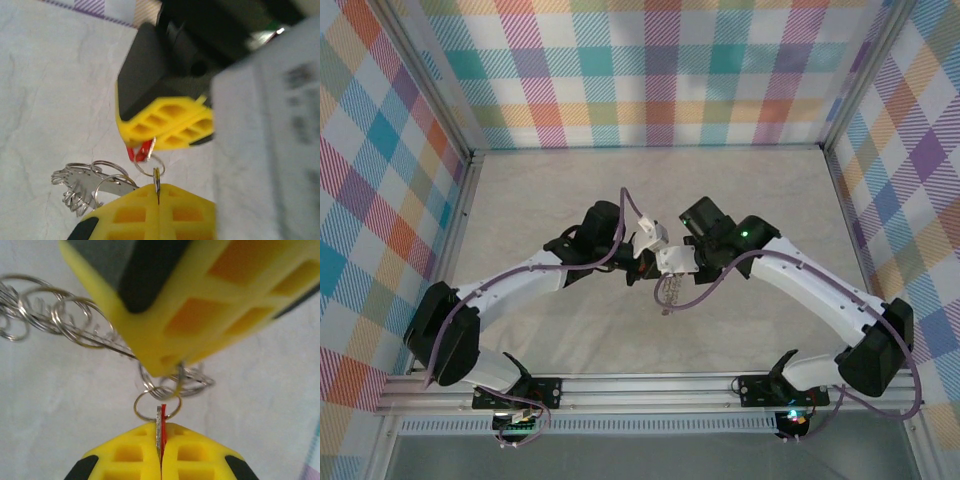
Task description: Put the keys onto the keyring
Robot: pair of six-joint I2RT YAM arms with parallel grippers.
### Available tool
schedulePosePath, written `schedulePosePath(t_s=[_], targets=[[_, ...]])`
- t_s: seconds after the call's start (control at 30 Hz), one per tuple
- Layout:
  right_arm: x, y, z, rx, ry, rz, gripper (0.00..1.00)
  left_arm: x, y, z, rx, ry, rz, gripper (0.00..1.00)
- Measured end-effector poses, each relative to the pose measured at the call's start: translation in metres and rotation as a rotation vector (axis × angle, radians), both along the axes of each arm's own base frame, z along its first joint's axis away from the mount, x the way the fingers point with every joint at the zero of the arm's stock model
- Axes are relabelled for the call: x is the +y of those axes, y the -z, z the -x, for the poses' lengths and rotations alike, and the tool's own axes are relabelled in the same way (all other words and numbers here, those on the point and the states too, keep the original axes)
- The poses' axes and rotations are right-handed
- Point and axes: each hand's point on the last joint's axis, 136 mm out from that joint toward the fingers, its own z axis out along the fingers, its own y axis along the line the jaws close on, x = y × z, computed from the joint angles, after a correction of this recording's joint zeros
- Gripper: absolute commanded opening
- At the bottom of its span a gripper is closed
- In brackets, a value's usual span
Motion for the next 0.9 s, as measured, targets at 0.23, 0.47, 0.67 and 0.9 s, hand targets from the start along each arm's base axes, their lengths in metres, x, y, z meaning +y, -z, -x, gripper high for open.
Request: schedulePosePath(t_s=[0.23,0.47,0.67,0.9], targets=[[0.003,-0.017,-0.014,-0.160,-0.078,0.084,0.00,-0.001,0.000,-0.006,0.006,-0.036,0.008,0.00],[0.013,-0.043,-0.014,-0.239,-0.126,0.037,0.00,-0.005,-0.008,-0.013,-0.009,-0.063,0.042,0.00],[0.015,-0.053,-0.018,-0.316,-0.148,0.002,0.00,-0.007,-0.017,-0.017,-0.019,-0.081,0.075,0.15],[0.017,-0.064,-0.030,-0.431,-0.158,-0.006,0.00,0.000,-0.023,-0.018,-0.005,-0.116,0.094,0.37]])
